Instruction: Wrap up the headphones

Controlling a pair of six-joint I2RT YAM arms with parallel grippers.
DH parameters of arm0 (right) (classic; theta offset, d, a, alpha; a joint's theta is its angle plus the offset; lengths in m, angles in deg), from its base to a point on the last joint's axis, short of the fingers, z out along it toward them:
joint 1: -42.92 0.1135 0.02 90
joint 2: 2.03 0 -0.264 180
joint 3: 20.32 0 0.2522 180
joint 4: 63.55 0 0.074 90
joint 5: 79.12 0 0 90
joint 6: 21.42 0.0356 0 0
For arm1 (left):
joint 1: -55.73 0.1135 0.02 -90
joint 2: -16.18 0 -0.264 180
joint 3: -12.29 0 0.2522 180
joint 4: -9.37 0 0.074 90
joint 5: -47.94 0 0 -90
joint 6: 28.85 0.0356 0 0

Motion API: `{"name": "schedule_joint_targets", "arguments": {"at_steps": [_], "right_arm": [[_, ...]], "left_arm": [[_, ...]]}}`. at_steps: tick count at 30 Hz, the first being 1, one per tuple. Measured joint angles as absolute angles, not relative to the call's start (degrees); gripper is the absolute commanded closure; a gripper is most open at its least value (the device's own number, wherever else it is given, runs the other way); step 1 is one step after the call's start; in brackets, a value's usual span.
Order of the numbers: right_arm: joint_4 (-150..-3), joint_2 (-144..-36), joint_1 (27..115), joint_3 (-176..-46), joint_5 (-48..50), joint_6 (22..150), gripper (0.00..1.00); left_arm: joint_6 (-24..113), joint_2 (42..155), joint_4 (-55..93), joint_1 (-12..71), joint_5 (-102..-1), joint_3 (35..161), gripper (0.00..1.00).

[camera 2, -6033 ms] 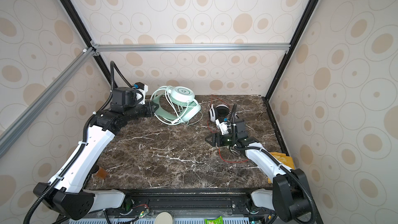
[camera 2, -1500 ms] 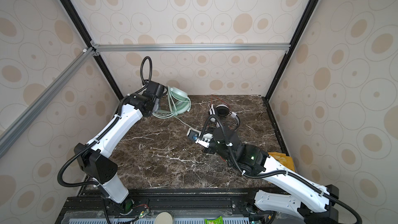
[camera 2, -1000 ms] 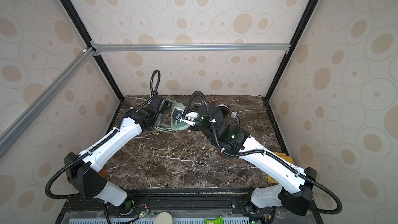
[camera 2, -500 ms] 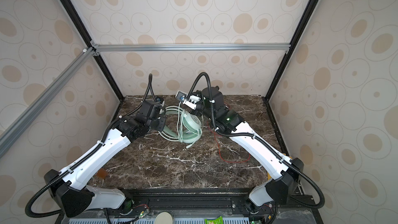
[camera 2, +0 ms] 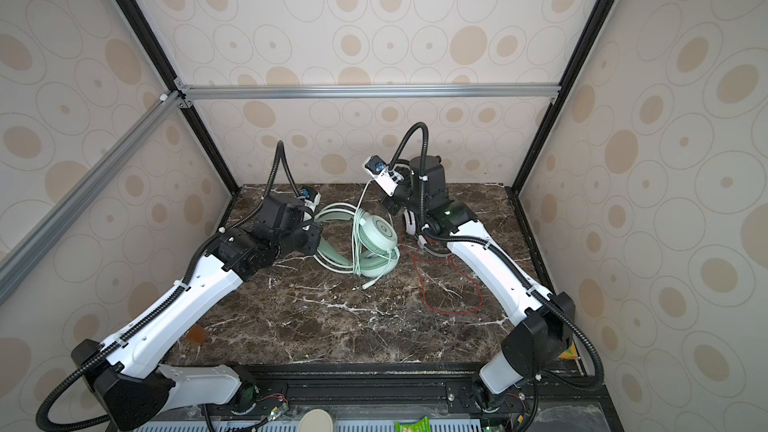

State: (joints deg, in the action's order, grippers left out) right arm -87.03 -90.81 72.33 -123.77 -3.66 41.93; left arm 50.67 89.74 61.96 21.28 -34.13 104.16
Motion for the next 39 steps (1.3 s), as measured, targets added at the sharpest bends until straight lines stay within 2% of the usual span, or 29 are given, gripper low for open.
{"name": "schedule_joint_targets", "arguments": {"at_steps": [7,13,15,18,24,26,33,39], "right_arm": [[-83.64,-91.66,68.78,-120.69,-15.03,51.74,1.0],[-75.38,-92.73,66.31,-114.63,-24.91,63.22,0.99],[-71.53,-92.69,66.25,-111.97,-28.05,66.45,0.87],[-66.55,-92.23,66.16,-106.87,-30.7,70.71,0.63],[-64.84,-88.86,65.33,-94.48,-30.66,73.71,0.32],[-64.84,-85.1,65.33,-89.91,-28.89,73.75,0.29],[-61.32,-69.93,65.33,-77.37,-21.28,74.43,0.26],[-60.51,-68.25,65.33,-72.62,-19.53,76.92,0.26]], "left_arm": [[49.23,88.97,62.0,22.02,-38.22,105.29,1.0],[47.83,88.99,64.82,27.83,-45.06,109.82,1.0],[47.48,89.21,66.39,29.89,-47.2,112.11,1.0],[47.22,90.13,68.32,31.44,-48.56,115.65,1.0],[45.21,91.44,67.79,32.42,-51.86,122.41,1.0],[44.47,91.83,67.77,32.95,-51.93,123.52,1.0],[42.48,93.89,67.84,34.11,-51.79,124.77,1.0],[41.41,94.06,67.77,34.11,-51.84,124.83,1.0]]}}
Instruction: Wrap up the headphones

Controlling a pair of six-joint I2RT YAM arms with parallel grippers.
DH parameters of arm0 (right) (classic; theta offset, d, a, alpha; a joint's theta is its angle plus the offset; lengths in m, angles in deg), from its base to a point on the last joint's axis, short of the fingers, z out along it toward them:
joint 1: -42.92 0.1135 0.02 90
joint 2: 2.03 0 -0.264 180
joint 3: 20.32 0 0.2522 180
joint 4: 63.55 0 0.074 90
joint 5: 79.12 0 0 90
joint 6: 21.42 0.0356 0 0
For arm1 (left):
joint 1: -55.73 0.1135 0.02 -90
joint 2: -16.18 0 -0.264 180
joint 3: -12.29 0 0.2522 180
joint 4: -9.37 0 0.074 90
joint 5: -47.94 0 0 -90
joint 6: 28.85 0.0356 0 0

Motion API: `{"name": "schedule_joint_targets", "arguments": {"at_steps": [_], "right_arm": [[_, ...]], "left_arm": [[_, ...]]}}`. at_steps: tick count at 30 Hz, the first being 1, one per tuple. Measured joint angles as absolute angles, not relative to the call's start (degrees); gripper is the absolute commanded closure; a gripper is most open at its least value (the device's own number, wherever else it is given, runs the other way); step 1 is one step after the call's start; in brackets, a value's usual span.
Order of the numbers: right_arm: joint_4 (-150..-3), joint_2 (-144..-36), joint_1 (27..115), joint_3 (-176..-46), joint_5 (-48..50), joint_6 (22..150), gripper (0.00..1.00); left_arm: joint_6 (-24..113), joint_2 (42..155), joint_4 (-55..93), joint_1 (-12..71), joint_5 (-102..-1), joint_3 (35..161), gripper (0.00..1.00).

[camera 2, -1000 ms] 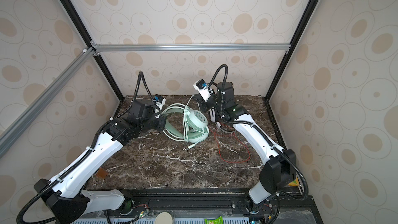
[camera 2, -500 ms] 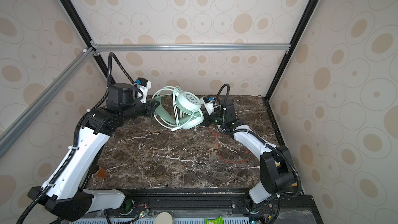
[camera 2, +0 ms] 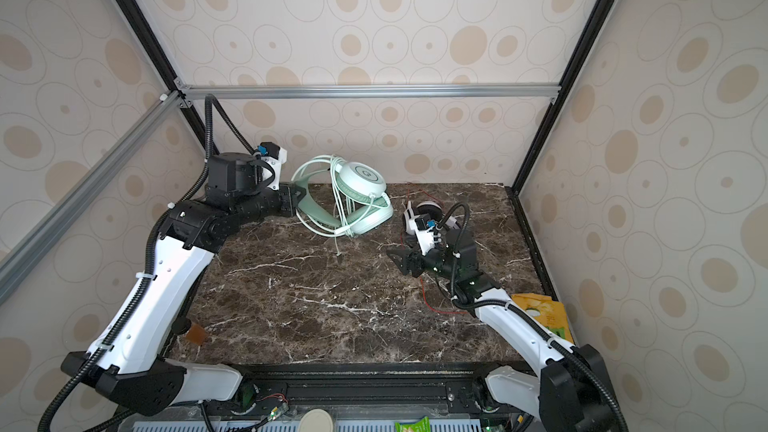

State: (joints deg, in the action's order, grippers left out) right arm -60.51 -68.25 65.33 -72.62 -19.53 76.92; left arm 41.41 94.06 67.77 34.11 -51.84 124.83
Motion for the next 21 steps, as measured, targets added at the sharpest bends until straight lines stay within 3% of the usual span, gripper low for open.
{"name": "schedule_joint_targets", "arguments": {"at_steps": [7,18,21], "right_arm": [[-57.15,-72.75,65.33,-71.53,-20.6,79.89,0.27],[-58.18,-95.38,65.03,-85.72,-28.51,78.15,0.33],[-59.12,-100.8,64.63,-89.91,-31.36,76.44,0.43]], "left_arm": [[40.29,94.06,67.68,34.15,-52.12,124.88,1.0],[39.46,94.06,67.38,34.15,-53.39,125.58,1.0],[39.44,94.06,67.35,34.15,-53.78,126.08,1.0]]}}
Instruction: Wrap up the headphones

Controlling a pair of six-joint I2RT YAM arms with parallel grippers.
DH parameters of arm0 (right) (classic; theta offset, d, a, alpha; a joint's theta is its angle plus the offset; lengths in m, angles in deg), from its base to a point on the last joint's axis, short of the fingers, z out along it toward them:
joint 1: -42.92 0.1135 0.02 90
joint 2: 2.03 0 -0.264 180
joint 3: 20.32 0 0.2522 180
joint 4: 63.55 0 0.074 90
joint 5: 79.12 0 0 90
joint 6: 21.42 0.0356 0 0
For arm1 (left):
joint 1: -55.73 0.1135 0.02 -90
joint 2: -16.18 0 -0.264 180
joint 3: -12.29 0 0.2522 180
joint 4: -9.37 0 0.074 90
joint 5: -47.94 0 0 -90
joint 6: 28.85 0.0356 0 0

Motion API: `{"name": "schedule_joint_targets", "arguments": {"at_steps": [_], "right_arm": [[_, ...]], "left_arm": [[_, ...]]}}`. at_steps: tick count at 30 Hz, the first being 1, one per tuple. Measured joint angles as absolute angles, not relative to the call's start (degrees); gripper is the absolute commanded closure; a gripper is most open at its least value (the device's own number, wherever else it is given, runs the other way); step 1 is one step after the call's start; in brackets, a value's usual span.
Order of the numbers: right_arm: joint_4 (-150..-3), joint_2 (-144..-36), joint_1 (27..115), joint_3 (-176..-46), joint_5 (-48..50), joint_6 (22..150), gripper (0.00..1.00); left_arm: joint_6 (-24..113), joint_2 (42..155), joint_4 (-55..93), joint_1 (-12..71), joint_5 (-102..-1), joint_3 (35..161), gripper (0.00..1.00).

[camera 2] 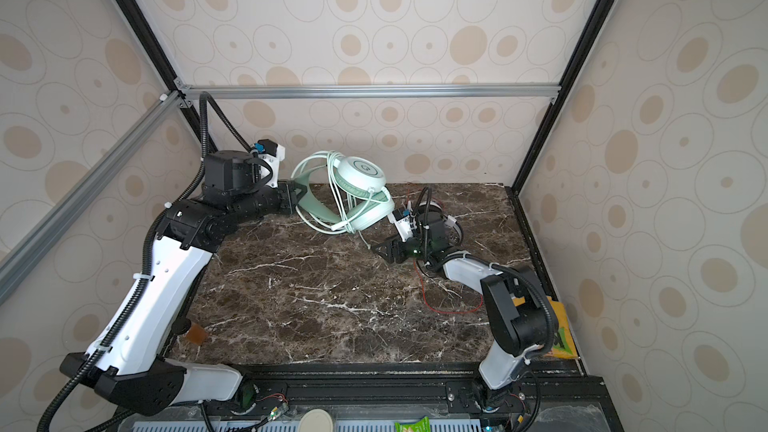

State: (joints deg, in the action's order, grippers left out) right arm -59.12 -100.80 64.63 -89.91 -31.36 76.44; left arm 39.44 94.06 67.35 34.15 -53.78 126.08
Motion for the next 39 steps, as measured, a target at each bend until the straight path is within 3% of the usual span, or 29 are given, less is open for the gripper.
{"name": "schedule_joint_targets", "arguments": {"at_steps": [4,9,17,23,29,39], "right_arm": [[-63.23,-108.82,64.24,-97.32,-37.54,72.62,0.48],[-63.99,-115.07,64.15,-101.21,-44.67,70.61,0.41],[-57.52,-121.08,65.03,-104.16,-51.84,74.78,0.39],[-53.52,-124.01,67.1,-107.57,-52.64,78.28,0.4],[-51.53,-124.18,68.98,-108.16,-52.71,78.85,0.54],[-50.74,-123.37,69.86,-104.51,-47.86,76.86,0.49]], "left_arm": [[39.44,94.06,67.4,34.15,-54.33,126.82,1.0],[39.48,94.06,67.77,34.15,-54.75,127.94,1.0],[39.5,94.06,68.36,34.15,-54.99,128.68,1.0],[39.55,94.22,68.91,34.15,-55.27,129.6,1.0],[39.55,94.41,68.88,34.15,-55.86,130.67,1.0],[39.55,94.68,68.93,34.15,-56.1,130.67,1.0]]}}
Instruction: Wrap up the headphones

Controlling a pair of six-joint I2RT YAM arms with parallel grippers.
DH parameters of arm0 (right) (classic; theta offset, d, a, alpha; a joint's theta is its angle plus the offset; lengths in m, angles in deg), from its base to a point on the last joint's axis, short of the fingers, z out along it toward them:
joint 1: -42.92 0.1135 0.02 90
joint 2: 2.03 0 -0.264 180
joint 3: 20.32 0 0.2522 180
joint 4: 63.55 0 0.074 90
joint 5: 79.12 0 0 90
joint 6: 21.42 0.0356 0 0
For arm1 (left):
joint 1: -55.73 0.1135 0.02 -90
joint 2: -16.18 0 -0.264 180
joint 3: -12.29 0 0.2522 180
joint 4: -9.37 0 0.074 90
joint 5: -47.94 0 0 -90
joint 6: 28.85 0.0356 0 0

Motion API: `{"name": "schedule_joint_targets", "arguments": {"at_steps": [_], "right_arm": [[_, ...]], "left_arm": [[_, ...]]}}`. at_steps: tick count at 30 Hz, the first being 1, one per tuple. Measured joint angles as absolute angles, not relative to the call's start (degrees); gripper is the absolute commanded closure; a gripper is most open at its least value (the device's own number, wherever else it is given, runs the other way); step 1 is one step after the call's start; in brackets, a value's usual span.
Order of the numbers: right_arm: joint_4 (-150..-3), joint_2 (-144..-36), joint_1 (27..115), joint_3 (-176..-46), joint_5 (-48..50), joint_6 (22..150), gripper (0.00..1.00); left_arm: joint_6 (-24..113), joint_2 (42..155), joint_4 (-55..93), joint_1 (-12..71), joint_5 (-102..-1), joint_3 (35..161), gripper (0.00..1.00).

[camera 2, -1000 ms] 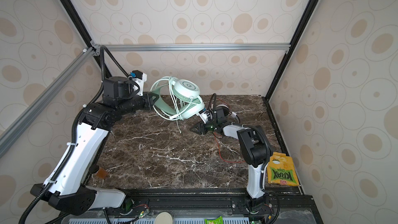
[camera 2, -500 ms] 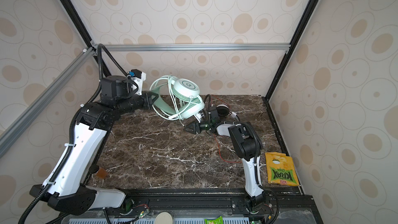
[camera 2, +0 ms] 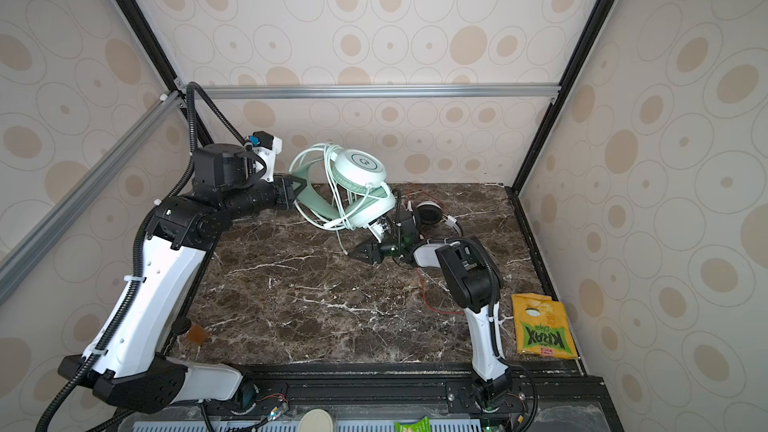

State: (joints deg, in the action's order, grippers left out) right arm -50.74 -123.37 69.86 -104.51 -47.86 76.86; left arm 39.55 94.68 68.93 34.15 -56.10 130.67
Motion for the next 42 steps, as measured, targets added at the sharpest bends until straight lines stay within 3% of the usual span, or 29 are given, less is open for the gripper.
{"name": "schedule_joint_targets", "arguments": {"at_steps": [7,16,27,29,31,34,37,42], "right_arm": [[-54.13,-120.82,71.41,-104.06,-46.66,72.09,0.44],[-54.02,-119.44,71.78,-103.49,-45.61,71.17,0.46],[-55.09,-119.0,71.93,-103.49,-43.05,69.49,0.64],[-55.07,-119.0,72.02,-103.49,-42.59,69.51,0.61],[-54.96,-118.89,72.17,-103.4,-41.74,69.64,0.51],[-54.53,-118.3,72.59,-102.72,-40.34,68.9,0.49],[-54.35,-117.91,73.35,-102.63,-38.81,68.09,0.56],[-53.74,-117.52,74.18,-102.61,-37.04,67.37,0.77]], "left_arm": [[39.53,94.68,68.93,34.15,-56.12,130.67,1.0],[39.53,94.68,68.93,34.15,-56.14,130.67,1.0],[39.5,94.68,68.93,34.15,-56.14,130.67,1.0],[39.5,94.68,68.93,34.15,-56.14,130.67,1.0],[39.5,94.68,68.93,34.15,-56.14,130.67,1.0],[39.48,94.68,68.93,34.15,-56.17,130.67,1.0],[39.48,94.68,68.93,34.15,-56.23,130.67,1.0],[39.46,94.65,68.93,34.15,-56.3,130.67,1.0]]}}
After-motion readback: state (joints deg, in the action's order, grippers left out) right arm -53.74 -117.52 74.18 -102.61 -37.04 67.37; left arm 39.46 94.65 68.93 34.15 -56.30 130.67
